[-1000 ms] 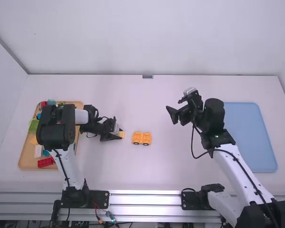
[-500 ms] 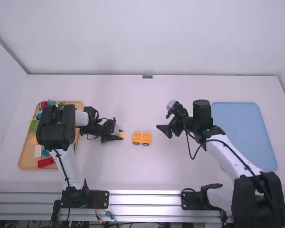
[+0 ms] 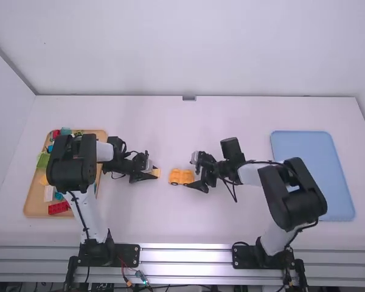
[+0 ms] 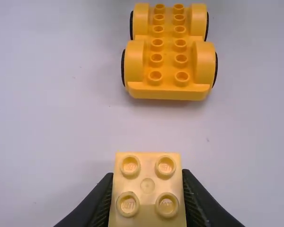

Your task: Assemble lego blocks to make yellow taxi

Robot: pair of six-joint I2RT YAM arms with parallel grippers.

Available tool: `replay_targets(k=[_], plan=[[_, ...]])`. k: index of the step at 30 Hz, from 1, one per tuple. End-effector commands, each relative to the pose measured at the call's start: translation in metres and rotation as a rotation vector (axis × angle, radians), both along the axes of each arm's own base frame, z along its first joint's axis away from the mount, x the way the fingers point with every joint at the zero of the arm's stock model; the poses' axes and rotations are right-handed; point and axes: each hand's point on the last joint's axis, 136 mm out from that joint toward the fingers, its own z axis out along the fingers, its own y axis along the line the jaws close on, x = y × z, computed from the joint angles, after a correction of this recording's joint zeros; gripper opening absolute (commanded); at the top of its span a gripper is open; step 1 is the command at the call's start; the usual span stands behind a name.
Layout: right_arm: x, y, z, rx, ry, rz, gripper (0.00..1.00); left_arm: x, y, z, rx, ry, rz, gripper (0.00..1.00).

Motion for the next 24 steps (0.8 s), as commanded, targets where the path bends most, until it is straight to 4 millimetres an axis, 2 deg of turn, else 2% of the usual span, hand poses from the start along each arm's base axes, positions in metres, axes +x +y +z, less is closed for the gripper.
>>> replay_targets(k=[1, 6, 15, 22, 24], plan=[[0.002, 0.008, -0.01, -0.002, -0.033, 0.023, 0.99, -0.005, 0.006, -0.014, 0.068, 0.042, 0.0, 0.28], [0.011, 0.012, -0.032, -0.011, -0.051, -0.037, 0.99, -0.002, 0.005, -0.012, 0.047, 0.08, 0.04, 0.29], [0.01, 0.019, -0.06, 0.027, -0.071, -0.017, 0.99, -0.001, 0.005, -0.013, 0.051, 0.073, 0.04, 0.27], [0.014, 0.021, -0.069, 0.03, -0.065, -0.044, 0.99, 0.0, 0.005, -0.012, 0.05, 0.069, 0.04, 0.13], [0.016, 0.019, -0.072, 0.012, -0.069, -0.06, 0.95, 0.0, 0.005, -0.012, 0.05, 0.068, 0.041, 0.08]])
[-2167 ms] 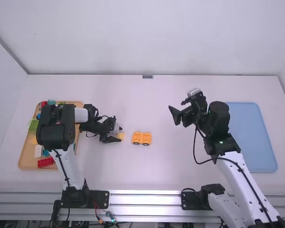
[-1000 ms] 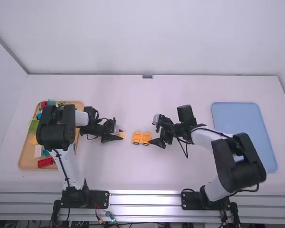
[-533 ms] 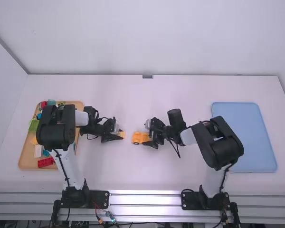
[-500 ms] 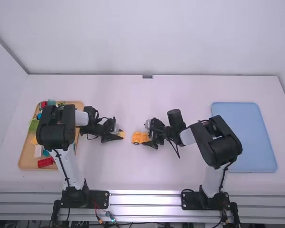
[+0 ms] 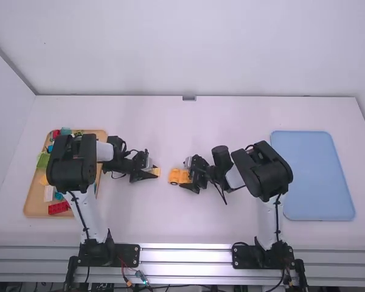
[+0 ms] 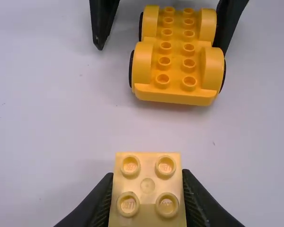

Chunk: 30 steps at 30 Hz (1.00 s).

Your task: Assemble lego blocks to make yellow taxi

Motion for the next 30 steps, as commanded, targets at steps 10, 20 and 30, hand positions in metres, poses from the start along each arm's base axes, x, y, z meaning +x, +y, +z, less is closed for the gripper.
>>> replay_targets(k=[10, 20, 30], plan=[[-0.003, -0.005, -0.015, -0.043, 0.027, -0.023, 0.62, 0.008, 0.0, -0.005, 0.041, 0.107, 0.056, 0.01], [-0.004, -0.008, -0.02, -0.061, 0.042, -0.033, 0.68, 0.011, -0.007, 0.035, 0.041, 0.098, 0.04, 0.02], [-0.004, -0.007, -0.018, -0.057, 0.029, -0.027, 0.68, -0.006, -0.034, 0.066, -0.085, -0.009, -0.061, 0.02]])
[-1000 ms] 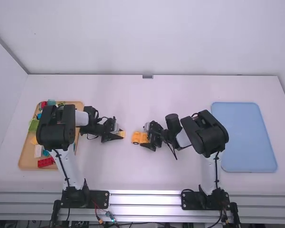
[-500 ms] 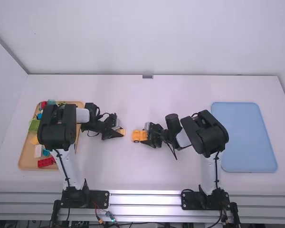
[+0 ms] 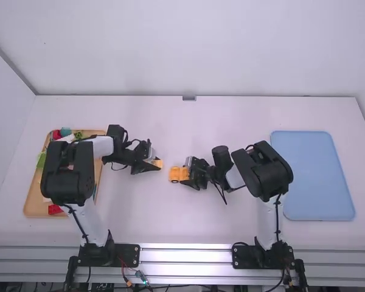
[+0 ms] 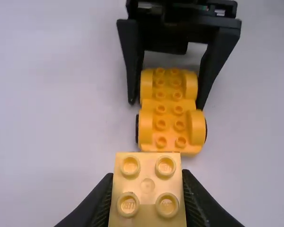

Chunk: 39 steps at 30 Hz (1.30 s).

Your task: Assemble lego blocks to make yellow taxi

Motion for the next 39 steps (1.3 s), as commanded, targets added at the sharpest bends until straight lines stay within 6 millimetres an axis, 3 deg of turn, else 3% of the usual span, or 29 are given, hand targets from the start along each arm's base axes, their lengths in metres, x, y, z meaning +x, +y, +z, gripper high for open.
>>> replay_targets(k=[1, 14, 39], plan=[[-0.003, -0.006, -0.016, -0.048, 0.01, -0.019, 0.68, -0.015, -0.018, 0.005, -0.071, -0.012, -0.055, 0.02], [-0.003, -0.006, -0.016, -0.049, 0.012, -0.019, 0.68, -0.011, -0.06, -0.021, -0.009, -0.017, -0.014, 0.02], [-0.003, -0.006, -0.015, -0.046, 0.012, -0.017, 0.68, -0.021, -0.064, -0.026, -0.013, -0.01, -0.029, 0.02]])
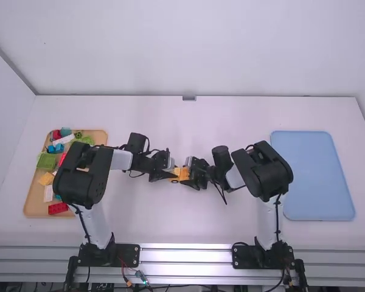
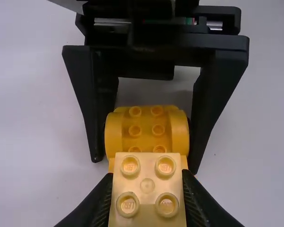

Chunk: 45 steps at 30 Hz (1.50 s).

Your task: Assemble lego blocks to make yellow taxi

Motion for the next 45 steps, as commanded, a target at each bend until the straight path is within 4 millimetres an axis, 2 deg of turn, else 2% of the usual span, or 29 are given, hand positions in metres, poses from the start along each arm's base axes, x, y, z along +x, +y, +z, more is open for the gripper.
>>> replay_targets(k=[1, 7, 16, 19, 22, 24, 28, 32, 36, 37, 39, 40, 41, 44, 45], plan=[[-0.003, -0.006, -0.016, -0.046, 0.013, -0.017, 0.68, -0.007, 0.0, -0.002, 0.0, 0.02, 0.0, 0.02], [-0.003, -0.006, -0.016, -0.046, 0.014, -0.017, 0.68, 0.001, 0.001, -0.004, 0.018, 0.059, 0.061, 0.02], [-0.003, -0.006, -0.016, -0.046, 0.013, -0.017, 0.69, 0.001, 0.003, -0.006, 0.029, 0.063, 0.066, 0.04], [-0.002, -0.005, -0.014, -0.042, 0.005, -0.017, 0.78, 0.001, 0.002, -0.006, 0.027, 0.066, 0.065, 0.02], [0.0, -0.004, -0.012, -0.035, -0.011, -0.018, 0.81, 0.001, 0.003, -0.006, 0.028, 0.065, 0.066, 0.02], [0.001, -0.003, -0.01, -0.03, -0.022, -0.017, 0.74, 0.001, 0.003, -0.006, 0.028, 0.066, 0.065, 0.02], [-0.002, 0.002, -0.009, -0.027, -0.028, -0.001, 0.71, 0.001, 0.002, -0.005, 0.025, 0.066, 0.064, 0.02], [-0.009, 0.009, -0.009, -0.03, -0.06, 0.04, 0.54, 0.001, 0.002, -0.005, 0.025, 0.067, 0.064, 0.02], [-0.015, 0.015, -0.01, -0.034, -0.077, 0.067, 0.52, 0.001, 0.002, -0.005, 0.025, 0.066, 0.064, 0.02], [-0.015, 0.016, -0.01, -0.035, -0.079, 0.068, 0.53, 0.001, 0.002, -0.005, 0.025, 0.065, 0.064, 0.02], [-0.015, 0.015, -0.01, -0.036, -0.078, 0.065, 0.7, 0.001, 0.002, -0.005, 0.025, 0.066, 0.064, 0.02], [-0.013, 0.014, -0.01, -0.035, -0.08, 0.061, 0.84, 0.001, 0.002, -0.005, 0.025, 0.065, 0.064, 0.02], [-0.012, 0.013, -0.009, -0.034, -0.082, 0.057, 0.91, 0.001, 0.002, -0.005, 0.025, 0.065, 0.064, 0.02], [-0.007, 0.011, -0.007, -0.027, -0.084, 0.049, 1.0, 0.002, 0.002, -0.004, 0.024, 0.059, 0.064, 0.02], [-0.004, 0.01, -0.006, -0.025, -0.086, 0.046, 0.99, 0.001, 0.002, -0.003, 0.023, 0.06, 0.064, 0.01]])
